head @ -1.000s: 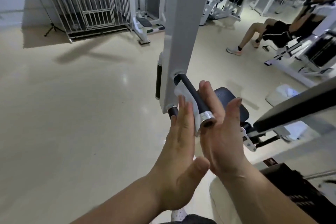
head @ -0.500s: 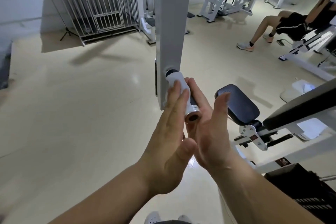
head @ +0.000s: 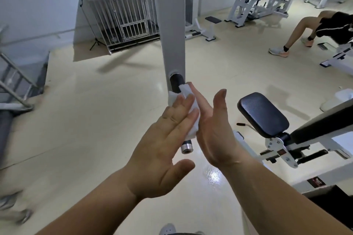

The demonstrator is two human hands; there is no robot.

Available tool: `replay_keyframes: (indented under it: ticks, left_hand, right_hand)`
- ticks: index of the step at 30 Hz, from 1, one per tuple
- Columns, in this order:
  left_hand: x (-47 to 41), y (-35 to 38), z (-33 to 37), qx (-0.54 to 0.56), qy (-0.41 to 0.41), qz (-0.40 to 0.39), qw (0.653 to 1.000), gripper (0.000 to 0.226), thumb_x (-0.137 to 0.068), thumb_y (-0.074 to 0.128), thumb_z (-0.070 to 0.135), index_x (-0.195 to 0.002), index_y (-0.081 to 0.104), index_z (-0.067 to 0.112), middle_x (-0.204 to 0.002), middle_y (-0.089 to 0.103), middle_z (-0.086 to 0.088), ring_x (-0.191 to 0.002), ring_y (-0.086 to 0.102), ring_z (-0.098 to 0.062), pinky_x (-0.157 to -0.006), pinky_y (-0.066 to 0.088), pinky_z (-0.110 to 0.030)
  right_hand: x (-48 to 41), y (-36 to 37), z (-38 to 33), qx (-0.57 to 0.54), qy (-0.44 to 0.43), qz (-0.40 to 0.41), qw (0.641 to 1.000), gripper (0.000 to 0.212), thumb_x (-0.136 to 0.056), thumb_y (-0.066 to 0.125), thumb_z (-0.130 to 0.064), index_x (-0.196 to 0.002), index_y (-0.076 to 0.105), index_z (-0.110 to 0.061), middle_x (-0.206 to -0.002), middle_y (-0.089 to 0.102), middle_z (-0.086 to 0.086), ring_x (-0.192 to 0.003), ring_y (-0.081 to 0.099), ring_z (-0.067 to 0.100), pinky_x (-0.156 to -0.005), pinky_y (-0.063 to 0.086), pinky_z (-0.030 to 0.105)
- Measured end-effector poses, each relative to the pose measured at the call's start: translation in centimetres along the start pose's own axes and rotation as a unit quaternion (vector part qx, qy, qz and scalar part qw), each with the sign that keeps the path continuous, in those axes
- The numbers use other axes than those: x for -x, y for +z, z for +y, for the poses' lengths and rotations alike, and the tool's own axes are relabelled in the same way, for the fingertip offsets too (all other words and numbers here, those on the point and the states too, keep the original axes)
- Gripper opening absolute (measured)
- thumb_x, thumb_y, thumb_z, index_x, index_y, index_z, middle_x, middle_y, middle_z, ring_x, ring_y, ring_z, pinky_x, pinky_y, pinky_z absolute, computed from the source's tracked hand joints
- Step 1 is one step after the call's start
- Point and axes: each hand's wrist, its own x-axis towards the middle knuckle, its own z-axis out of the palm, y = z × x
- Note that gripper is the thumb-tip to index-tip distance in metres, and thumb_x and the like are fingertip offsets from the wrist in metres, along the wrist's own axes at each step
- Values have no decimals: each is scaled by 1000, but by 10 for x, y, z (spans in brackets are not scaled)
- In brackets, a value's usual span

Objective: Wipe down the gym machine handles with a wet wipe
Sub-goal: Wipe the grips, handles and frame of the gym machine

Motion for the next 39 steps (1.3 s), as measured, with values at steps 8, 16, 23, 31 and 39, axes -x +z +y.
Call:
replay_keyframes:
  ticks: [8,16,23,31,39]
  left_hand:
    - [-27,-8,-1,-173,34,-13,984,41,-102,46,31,-127,72,11,-152,52,-13,-150,36,-30,-119,34,-48]
    - [-30,-9,8,72,-71,47,994,35,-95,45,32,-130,43,33,-149,46,10,-142,44,-12,-112,43,-37]
    - [-19,-10,-1,117,-105,78,985,60,-92,38,37,-152,37,33,-160,39,14,-148,37,-13,-119,33,-34]
    - [-18,-23,-32,139,-63,100,983,50,-95,34,21,-141,55,13,-142,61,4,-135,54,-21,-110,43,-34]
    - [-32,-40,-72,69,91,28,993,51,-94,34,21,-130,65,2,-139,63,-10,-131,57,-26,-104,46,-50]
  right_hand:
    - [35,-15,19,-17,-59,70,996,64,-99,33,-70,-156,27,-42,-153,42,-33,-144,36,-10,-107,34,5]
    - [48,-8,26,166,-200,42,965,66,-107,26,-56,-163,7,-25,-172,11,-8,-160,9,18,-128,16,35]
    - [56,-5,34,362,-217,45,906,77,-103,22,-63,-160,23,-10,-170,21,6,-157,20,17,-117,38,52]
    - [45,12,30,406,-244,52,879,72,-105,25,-60,-158,28,-11,-171,9,10,-158,16,24,-115,42,50]
    - [33,43,45,443,-280,209,825,60,-109,34,-40,-134,59,9,-159,31,27,-152,33,37,-118,40,45]
